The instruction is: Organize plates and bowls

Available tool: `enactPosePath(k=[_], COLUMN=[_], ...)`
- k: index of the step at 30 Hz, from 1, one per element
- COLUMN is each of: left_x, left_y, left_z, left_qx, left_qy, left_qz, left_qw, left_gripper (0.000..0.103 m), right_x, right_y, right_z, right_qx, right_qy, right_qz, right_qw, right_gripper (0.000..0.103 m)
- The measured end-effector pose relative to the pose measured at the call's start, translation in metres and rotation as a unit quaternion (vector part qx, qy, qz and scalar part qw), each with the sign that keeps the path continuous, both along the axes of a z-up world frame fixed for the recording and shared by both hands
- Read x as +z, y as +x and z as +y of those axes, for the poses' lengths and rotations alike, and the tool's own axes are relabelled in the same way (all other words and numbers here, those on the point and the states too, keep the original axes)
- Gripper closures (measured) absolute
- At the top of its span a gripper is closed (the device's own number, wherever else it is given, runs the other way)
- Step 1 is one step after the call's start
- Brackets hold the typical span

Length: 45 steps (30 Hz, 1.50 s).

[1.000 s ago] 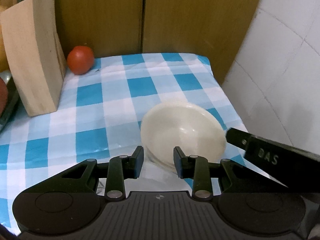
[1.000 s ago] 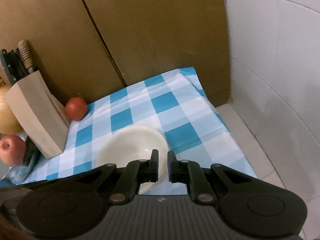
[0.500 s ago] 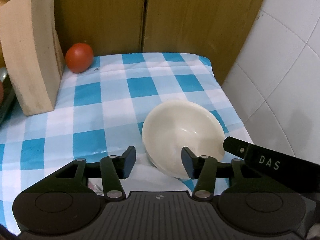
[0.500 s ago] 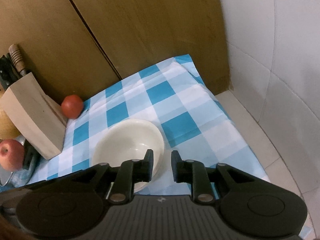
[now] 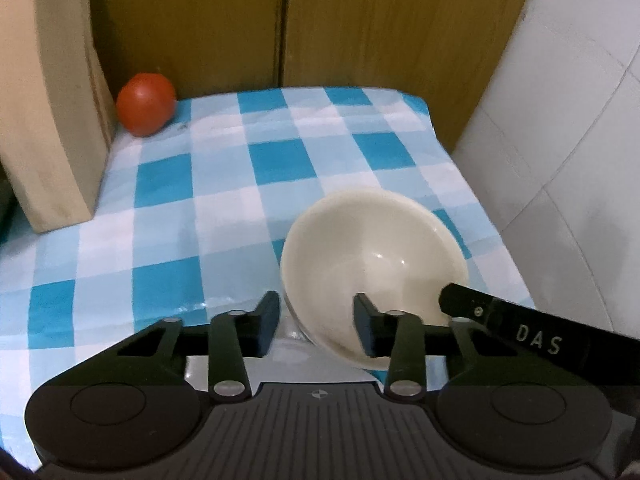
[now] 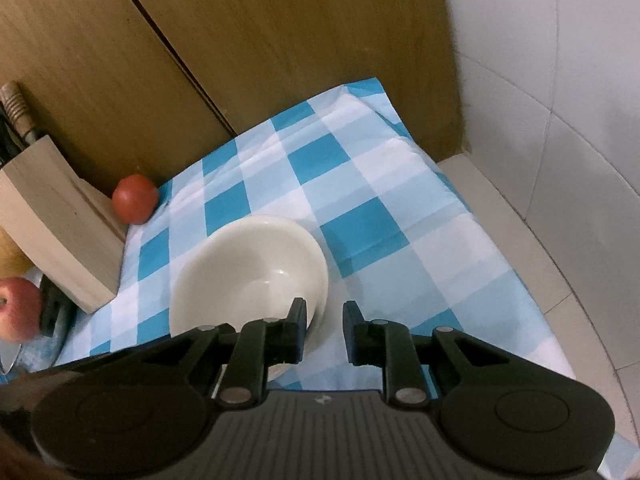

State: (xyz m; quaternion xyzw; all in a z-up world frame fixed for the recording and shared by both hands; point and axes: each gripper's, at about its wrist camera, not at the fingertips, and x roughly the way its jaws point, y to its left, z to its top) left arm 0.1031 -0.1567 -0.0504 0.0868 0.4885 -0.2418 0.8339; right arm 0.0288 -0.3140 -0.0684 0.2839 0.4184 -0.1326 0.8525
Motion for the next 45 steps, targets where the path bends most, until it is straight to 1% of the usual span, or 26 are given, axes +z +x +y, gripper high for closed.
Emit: enactPosePath(k=[2, 3, 7, 10, 14, 17, 18, 19, 21, 22, 23, 26, 27, 28, 29, 30, 31, 34, 37, 42, 45], left_x=[-0.005, -0.006, -0.008, -0.010, -0.012, -0.012, -0.012, -0.013, -0.014, -0.014, -0.015, -0.020, -0.022, -0.023, -0.022, -0.020, -0.019, -0.019, -0.014, -0.009, -0.011], left_y=[0.001, 0.002, 0.001, 0.000, -0.004, -0.009, -0.011, -0.013, -0.015, -0.015, -0.014, -0.010, -0.010, -0.010, -0.011, -0.012, -0.014, -0.015, -0.018, -0.023, -0.025], left_z=[-0.002, -0.003, -0.006, -0.008, -0.012, -0.016, -0.018, -0.021, -0.025, -0.026, -0.026, -0.026, -0.026, -0.027, -0.028, -0.029, -0.030, -0.030, -0.031, -0.033, -0.035], left_qx=[-0.001, -0.002, -0.010, -0.013, -0.017, -0.025, -0.032, -0.037, -0.039, -0.040, -0.038, -0.032, -0.034, -0.036, -0.035, -0.035, -0.035, -0.034, -0.038, -0.044, -0.047], left_qy=[0.005, 0.007, 0.015, 0.014, 0.011, 0.003, 0.002, 0.005, 0.015, 0.016, 0.019, 0.020, 0.020, 0.016, 0.014, 0.015, 0.019, 0.016, 0.012, 0.004, 0.006], left_qz=[0.003, 0.004, -0.001, 0.000, 0.002, 0.003, 0.004, 0.000, -0.010, -0.014, -0.015, -0.008, -0.004, -0.002, -0.003, -0.010, -0.015, -0.011, -0.016, -0.019, -0.019], left_qw=[1.0000, 1.0000, 0.9998, 0.9998, 0.9998, 0.9997, 0.9995, 0.9993, 0.9991, 0.9990, 0.9990, 0.9992, 0.9992, 0.9992, 0.9993, 0.9992, 0.9991, 0.9992, 0.9991, 0.9988, 0.9987], left_gripper=[0.063, 0.066, 0.067, 0.067, 0.067, 0.065, 0.063, 0.060, 0.059, 0.055, 0.053, 0.052, 0.056, 0.062, 0.063, 0.068, 0.071, 0.072, 0.071, 0.071, 0.071], right_x=[0.000, 0.000, -0.001, -0.001, 0.002, 0.002, 0.001, 0.001, 0.000, 0.000, -0.001, -0.003, -0.003, -0.002, -0.001, -0.001, -0.001, 0.002, 0.005, 0.006, 0.009], right_y=[0.003, 0.003, 0.004, 0.003, 0.001, -0.003, -0.004, -0.005, -0.007, -0.008, -0.009, -0.010, -0.009, -0.009, -0.009, -0.009, -0.010, -0.013, -0.015, -0.018, -0.020], right_z=[0.000, 0.000, -0.004, -0.005, -0.010, -0.017, -0.019, -0.020, -0.020, -0.021, -0.022, -0.025, -0.026, -0.026, -0.025, -0.023, -0.022, -0.024, -0.027, -0.029, -0.030], right_qx=[0.006, 0.005, 0.004, 0.002, 0.001, -0.009, -0.004, -0.005, -0.004, -0.005, -0.005, -0.009, -0.009, -0.005, -0.003, 0.001, 0.001, -0.003, -0.009, -0.012, -0.013], right_qy=[0.005, 0.006, 0.009, 0.012, 0.002, 0.002, 0.007, 0.010, 0.012, 0.011, 0.012, 0.025, 0.032, 0.036, 0.028, 0.019, 0.015, 0.015, 0.013, 0.010, 0.008], right_qz=[-0.001, 0.001, -0.001, 0.001, 0.010, 0.010, 0.011, 0.010, 0.010, 0.008, 0.007, 0.004, 0.003, 0.003, 0.008, 0.009, 0.010, 0.006, 0.003, 0.010, 0.009], right_qw=[1.000, 1.000, 1.000, 1.000, 1.000, 1.000, 1.000, 1.000, 1.000, 1.000, 1.000, 1.000, 0.999, 0.999, 1.000, 1.000, 1.000, 1.000, 1.000, 1.000, 1.000], right_gripper=[0.091, 0.091, 0.091, 0.091, 0.091, 0.091, 0.090, 0.089, 0.084, 0.083, 0.083, 0.083, 0.092, 0.091, 0.091, 0.091, 0.091, 0.091, 0.091, 0.091, 0.091])
